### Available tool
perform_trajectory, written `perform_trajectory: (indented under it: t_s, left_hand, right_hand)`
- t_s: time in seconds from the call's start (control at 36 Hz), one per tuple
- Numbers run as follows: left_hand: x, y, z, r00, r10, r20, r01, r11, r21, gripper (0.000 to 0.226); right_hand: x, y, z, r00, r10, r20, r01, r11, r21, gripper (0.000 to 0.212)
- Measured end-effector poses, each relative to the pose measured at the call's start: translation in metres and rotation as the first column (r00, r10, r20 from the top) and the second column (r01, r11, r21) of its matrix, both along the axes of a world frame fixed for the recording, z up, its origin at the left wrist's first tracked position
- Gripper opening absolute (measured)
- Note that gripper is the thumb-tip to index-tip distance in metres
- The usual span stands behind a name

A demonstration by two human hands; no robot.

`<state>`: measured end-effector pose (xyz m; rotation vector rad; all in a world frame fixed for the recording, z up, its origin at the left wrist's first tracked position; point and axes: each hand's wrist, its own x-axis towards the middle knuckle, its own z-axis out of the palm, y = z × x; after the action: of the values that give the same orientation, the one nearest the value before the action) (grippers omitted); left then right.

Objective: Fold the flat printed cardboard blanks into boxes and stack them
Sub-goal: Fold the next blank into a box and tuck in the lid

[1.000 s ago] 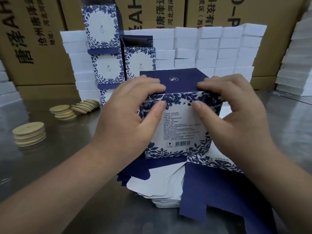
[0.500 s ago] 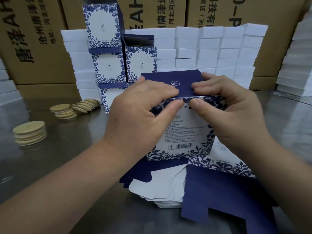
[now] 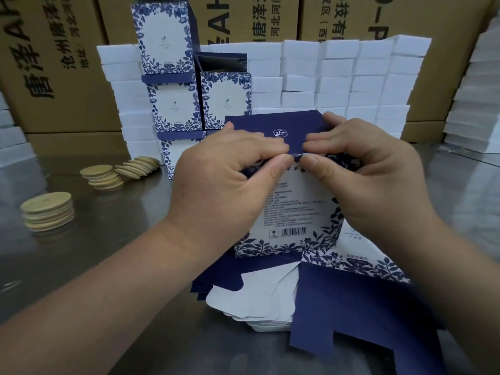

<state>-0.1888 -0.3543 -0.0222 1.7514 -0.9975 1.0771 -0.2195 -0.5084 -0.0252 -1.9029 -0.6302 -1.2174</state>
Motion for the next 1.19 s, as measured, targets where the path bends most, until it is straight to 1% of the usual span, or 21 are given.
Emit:
perform_trajectory:
  t_s: [0.06,0.14,0.25,0.42,0.53,0.56,0.64,0.72,0.81,0.94,1.06,1.14,1.19]
  left_hand:
    - [0.003,0.004,0.002,0.999,-0.037,-0.007,0.037,0.999,0.031,0.025]
    - [0.010,0.014,0.002,0.996,-0.086,0.011,0.084,0.993,0.086,0.028]
    - [0.012,0.019,0.000,0.991,-0.133,0.020,0.132,0.989,0.066,0.025]
    - [0.011,0.014,0.000,0.990,-0.141,0.006,0.141,0.990,0.018,0.024]
    - [0.011,0.016,-0.001,0.986,-0.164,-0.016,0.164,0.986,0.008,0.024]
    - [0.011,0.016,-0.001,0.986,-0.168,-0.020,0.169,0.986,0.006,0.025]
    - [0.013,0.017,-0.001,0.982,-0.186,-0.038,0.186,0.983,0.002,0.028]
    - [0.017,0.023,-0.002,0.974,-0.208,-0.086,0.211,0.977,0.023,0.028]
    - [0.019,0.029,-0.004,0.966,-0.231,-0.119,0.238,0.970,0.056,0.025]
    - [0.017,0.026,-0.007,0.970,-0.224,-0.095,0.225,0.974,0.001,0.017]
    - [0.018,0.022,-0.008,0.979,-0.197,-0.054,0.198,0.980,0.007,0.014]
    - [0.017,0.022,-0.010,0.979,-0.190,-0.068,0.191,0.982,0.013,0.013]
    - [0.017,0.021,-0.011,0.975,-0.205,-0.084,0.206,0.979,0.001,0.014]
  right_hand:
    - [0.000,-0.005,-0.001,0.999,0.035,-0.029,-0.035,0.999,0.012,0.024]
    - [-0.002,-0.013,-0.001,0.985,0.118,-0.130,-0.104,0.989,0.106,0.020]
    - [-0.002,-0.012,-0.001,0.981,0.160,-0.106,-0.147,0.982,0.123,0.017]
    - [0.000,-0.014,-0.002,0.987,0.125,-0.096,-0.114,0.987,0.114,0.018]
    - [0.000,-0.014,-0.003,0.989,0.133,-0.071,-0.127,0.988,0.084,0.020]
    - [0.000,-0.014,-0.005,0.987,0.145,-0.071,-0.138,0.986,0.092,0.021]
    - [0.001,-0.015,-0.009,0.973,0.213,-0.090,-0.192,0.962,0.195,0.022]
    - [0.002,-0.017,-0.013,0.967,0.245,-0.069,-0.223,0.947,0.231,0.020]
    - [0.002,-0.020,-0.013,0.973,0.221,-0.060,-0.205,0.956,0.211,0.019]
    - [0.003,-0.019,-0.012,0.983,0.180,-0.043,-0.168,0.966,0.197,0.021]
    - [0.002,-0.019,-0.014,0.992,0.122,-0.016,-0.118,0.980,0.159,0.024]
    - [0.003,-0.019,-0.014,0.992,0.122,-0.012,-0.119,0.980,0.162,0.023]
    - [0.003,-0.016,-0.015,0.989,0.147,-0.012,-0.141,0.971,0.195,0.021]
